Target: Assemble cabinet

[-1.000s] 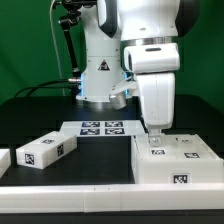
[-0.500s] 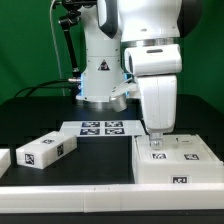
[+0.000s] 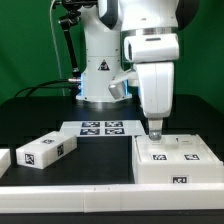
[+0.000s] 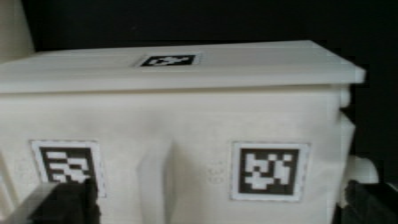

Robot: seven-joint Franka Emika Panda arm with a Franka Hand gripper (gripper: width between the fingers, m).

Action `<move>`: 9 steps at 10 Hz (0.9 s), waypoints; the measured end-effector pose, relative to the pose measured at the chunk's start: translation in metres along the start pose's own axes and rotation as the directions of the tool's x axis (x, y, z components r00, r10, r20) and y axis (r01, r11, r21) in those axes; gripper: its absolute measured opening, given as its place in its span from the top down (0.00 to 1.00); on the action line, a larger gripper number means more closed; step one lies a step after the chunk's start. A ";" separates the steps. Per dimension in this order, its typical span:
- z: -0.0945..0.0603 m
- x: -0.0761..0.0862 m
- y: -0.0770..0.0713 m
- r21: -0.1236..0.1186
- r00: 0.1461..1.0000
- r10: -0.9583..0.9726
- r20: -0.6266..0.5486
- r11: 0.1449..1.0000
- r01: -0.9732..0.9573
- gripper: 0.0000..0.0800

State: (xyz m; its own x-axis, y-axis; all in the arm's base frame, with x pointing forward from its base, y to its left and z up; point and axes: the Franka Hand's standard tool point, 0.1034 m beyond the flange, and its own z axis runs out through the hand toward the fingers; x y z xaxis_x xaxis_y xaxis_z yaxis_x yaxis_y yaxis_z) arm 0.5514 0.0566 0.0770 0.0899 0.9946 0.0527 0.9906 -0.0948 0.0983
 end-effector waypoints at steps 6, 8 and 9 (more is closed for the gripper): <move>-0.026 0.004 -0.087 -0.048 0.939 0.343 -0.011 0.938 -0.343 0.00; -0.022 0.001 -0.094 -0.057 0.959 0.282 -0.020 0.957 -0.283 0.00; -0.023 0.002 -0.093 -0.057 0.956 0.292 -0.021 0.955 -0.292 0.00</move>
Offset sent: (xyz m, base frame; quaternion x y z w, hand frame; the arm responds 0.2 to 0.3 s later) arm -0.0834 -0.0104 0.0163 -0.0256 -0.0265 0.2237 0.9740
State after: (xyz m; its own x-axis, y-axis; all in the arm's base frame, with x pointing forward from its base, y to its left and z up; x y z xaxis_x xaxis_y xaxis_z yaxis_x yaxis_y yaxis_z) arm 0.4569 0.0662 0.0905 0.3728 0.9225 0.1000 0.9135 -0.3838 0.1347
